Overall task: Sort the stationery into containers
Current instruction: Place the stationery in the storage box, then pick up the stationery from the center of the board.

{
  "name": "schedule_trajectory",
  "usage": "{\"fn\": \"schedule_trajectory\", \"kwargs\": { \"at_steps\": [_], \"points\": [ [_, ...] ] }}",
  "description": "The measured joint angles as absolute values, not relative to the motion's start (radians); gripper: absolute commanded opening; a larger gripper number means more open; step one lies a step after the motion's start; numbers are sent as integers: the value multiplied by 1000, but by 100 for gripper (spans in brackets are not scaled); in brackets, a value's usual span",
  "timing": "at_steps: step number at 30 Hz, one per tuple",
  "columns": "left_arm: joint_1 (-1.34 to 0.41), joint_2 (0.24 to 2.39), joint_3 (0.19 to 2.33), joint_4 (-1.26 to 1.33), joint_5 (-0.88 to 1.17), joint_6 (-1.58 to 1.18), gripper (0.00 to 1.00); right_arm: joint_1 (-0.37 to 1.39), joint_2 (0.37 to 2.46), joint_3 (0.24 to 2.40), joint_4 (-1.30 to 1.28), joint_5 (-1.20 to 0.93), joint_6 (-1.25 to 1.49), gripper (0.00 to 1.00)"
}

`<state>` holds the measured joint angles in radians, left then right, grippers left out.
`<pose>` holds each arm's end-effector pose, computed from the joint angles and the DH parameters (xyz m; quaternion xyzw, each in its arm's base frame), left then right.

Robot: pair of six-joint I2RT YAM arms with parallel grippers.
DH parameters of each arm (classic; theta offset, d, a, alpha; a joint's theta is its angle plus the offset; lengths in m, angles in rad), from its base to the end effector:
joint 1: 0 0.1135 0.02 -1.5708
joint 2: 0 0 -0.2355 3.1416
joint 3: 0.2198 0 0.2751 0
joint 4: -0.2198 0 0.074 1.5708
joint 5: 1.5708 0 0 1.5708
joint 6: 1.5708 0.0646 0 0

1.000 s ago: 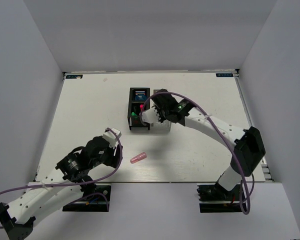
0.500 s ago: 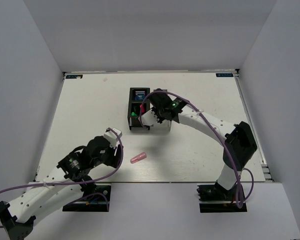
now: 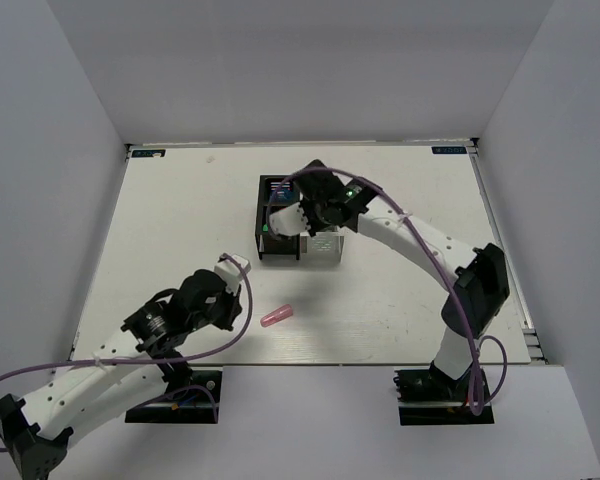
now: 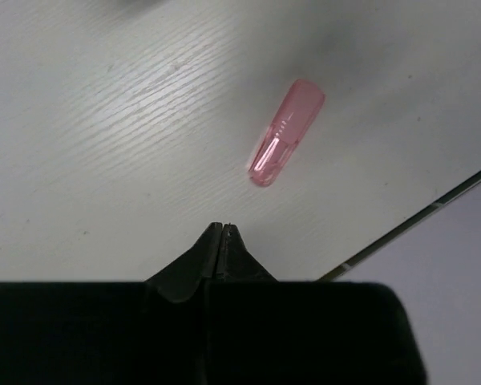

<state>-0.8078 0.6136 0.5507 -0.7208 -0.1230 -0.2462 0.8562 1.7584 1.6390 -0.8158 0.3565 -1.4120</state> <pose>0.1419 -0.1369 0.1946 0.2328 0.8922 -0.1434 0.3594 0.2906 0.3006 0.2642 -0.8237 0.4456 -0.2463 0.2495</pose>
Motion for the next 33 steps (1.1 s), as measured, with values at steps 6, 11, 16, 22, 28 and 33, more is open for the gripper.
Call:
{"fn": "schedule_trajectory", "kwargs": {
  "at_steps": [6,11,16,22,28,33],
  "points": [
    [-814,853,594,-604,-17,-231,64,807,1563,1575,-829,134,-928,90],
    [-870,1127,684,-498,27,-213,71,731,1203,1184,-771,-19,-635,0],
    [-904,1369,822,-452,26,-175,71,693,1097,902,-746,-83,-491,0],
    [-914,1527,882,-429,16,-134,69,643,1043,850,-707,-146,-417,5],
    [-914,1589,880,-440,5,-111,66,588,1005,823,-646,-207,-384,6],
    [-914,1596,873,-444,-18,-97,57,553,1005,793,-643,-248,-371,8]
  ]
}}
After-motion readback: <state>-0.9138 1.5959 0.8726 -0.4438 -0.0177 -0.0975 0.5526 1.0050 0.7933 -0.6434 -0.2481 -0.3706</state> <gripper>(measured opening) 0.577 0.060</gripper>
